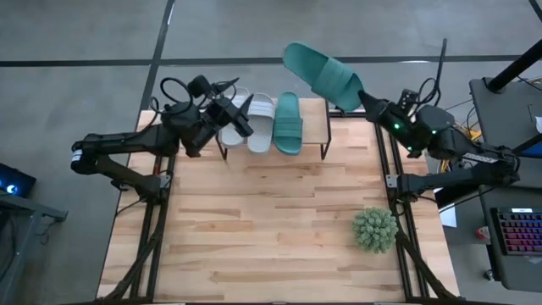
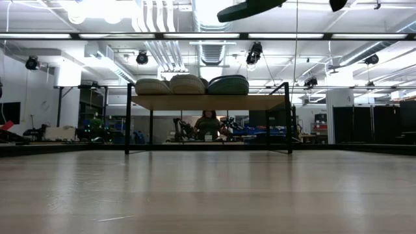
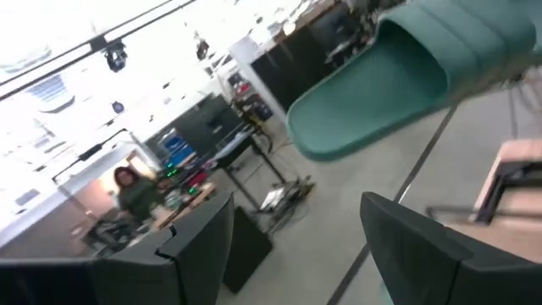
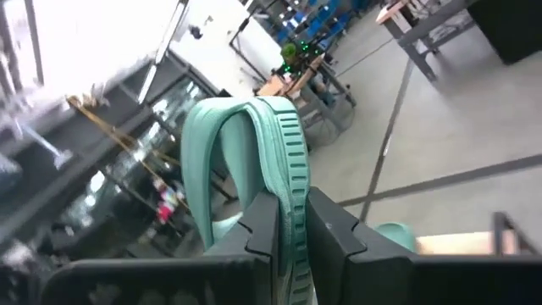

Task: Pick and place slides into the shelf
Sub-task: Put the green slide on the shelf

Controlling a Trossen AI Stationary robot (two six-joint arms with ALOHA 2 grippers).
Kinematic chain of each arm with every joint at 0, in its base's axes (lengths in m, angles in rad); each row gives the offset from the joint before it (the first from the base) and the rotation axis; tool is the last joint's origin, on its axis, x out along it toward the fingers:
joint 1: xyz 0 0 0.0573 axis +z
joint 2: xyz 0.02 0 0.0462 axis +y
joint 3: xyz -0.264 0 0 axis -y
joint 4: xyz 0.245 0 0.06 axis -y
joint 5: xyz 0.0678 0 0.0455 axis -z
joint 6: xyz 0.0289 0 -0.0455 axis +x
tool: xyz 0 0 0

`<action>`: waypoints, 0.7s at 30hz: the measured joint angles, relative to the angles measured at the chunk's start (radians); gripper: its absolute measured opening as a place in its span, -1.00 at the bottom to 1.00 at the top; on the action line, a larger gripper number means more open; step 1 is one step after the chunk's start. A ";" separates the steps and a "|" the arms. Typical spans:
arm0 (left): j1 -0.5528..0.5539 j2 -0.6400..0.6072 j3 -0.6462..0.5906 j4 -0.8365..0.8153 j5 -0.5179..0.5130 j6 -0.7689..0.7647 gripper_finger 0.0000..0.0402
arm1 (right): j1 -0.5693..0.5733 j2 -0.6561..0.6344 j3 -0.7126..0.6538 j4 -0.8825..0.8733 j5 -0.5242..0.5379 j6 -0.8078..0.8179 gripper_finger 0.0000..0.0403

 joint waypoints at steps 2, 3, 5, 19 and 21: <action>0.000 -0.012 0.000 -0.021 -0.024 0.020 0.21 | 0.000 0.024 -0.007 0.041 0.019 0.048 -0.86; 0.000 -0.016 0.000 -0.020 -0.035 0.025 0.21 | 0.000 0.039 -0.011 0.067 0.030 0.067 -0.86; 0.000 -0.030 -0.001 -0.036 -0.055 0.045 0.21 | 0.002 0.072 -0.021 0.127 0.056 0.093 -0.86; 0.000 -0.136 -0.018 -0.087 -0.111 0.204 0.21 | 0.156 0.328 -0.039 0.561 0.442 0.062 -0.86; 0.000 -0.147 -0.019 -0.096 -0.111 0.204 0.21 | 0.193 0.352 -0.039 0.574 0.531 0.059 -0.86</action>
